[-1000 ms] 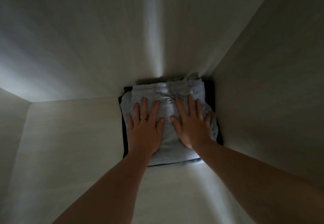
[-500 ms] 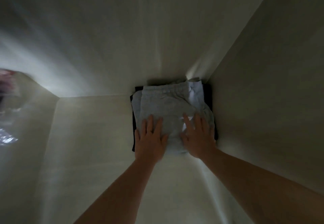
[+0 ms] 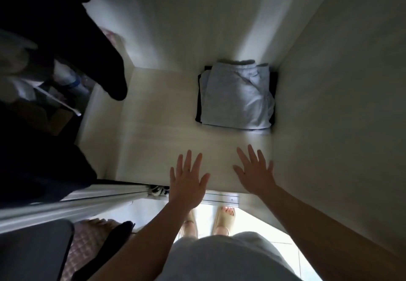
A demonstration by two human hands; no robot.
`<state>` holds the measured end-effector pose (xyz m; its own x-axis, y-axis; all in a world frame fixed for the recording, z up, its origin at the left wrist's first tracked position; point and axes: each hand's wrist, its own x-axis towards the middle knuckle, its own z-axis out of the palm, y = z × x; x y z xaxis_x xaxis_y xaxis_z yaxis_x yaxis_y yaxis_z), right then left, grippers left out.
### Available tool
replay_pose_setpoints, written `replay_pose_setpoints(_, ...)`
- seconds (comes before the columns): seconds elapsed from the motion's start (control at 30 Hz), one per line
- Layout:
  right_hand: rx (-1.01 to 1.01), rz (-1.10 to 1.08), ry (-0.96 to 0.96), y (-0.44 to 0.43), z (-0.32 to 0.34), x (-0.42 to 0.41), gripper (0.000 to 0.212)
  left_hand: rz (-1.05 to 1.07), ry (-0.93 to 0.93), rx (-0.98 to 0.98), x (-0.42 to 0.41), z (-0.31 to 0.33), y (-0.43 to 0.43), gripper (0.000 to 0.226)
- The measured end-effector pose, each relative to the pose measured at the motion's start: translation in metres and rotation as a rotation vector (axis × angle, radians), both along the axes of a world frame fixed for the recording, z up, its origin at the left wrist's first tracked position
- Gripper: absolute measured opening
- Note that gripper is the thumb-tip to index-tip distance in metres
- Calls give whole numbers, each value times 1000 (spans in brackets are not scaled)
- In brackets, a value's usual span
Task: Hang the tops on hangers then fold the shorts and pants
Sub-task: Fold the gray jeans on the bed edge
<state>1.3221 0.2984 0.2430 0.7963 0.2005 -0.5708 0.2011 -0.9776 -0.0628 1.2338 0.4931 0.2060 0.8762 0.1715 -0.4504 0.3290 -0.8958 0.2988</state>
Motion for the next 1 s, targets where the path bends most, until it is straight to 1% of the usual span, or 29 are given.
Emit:
replay_pose_setpoints(0.2, 124, 53, -50, -5, 14, -57, 63, -19, -82, 61, -55, 23, 8, 67)
replay_pose_setpoints(0.3, 201, 104, -45, -9, 22, -78, 62, 12, -123, 95, -75, 39, 2, 68)
replay_pose_setpoints(0.4, 272, 164, -66, -15, 31, -97, 62, 104, -197, 99, -101, 54, -16, 73)
replay_pose_setpoints(0.53, 390, 230, -52, -29, 45, -118, 60, 254, -261, 110, -143, 69, -43, 65)
replay_pose_setpoints(0.6, 442, 283, -30, -37, 50, -133, 59, 321, -303, 116, -170, 75, -58, 64)
replay_pose_setpoints(0.7, 494, 373, -2, -45, 60, -158, 59, 409, -315, 106, -213, 87, -84, 65)
replay_pose_setpoints(0.87, 598, 556, 84, -32, 74, -211, 59, 597, -295, 65, -286, 102, -107, 62)
replay_pose_setpoints(0.93, 647, 624, 111, -21, 83, -229, 59, 687, -337, 68, -313, 112, -111, 62)
replay_pose_setpoints(1.0, 717, 677, 155, -8, 96, -248, 57, 770, -433, 115, -338, 125, -112, 60)
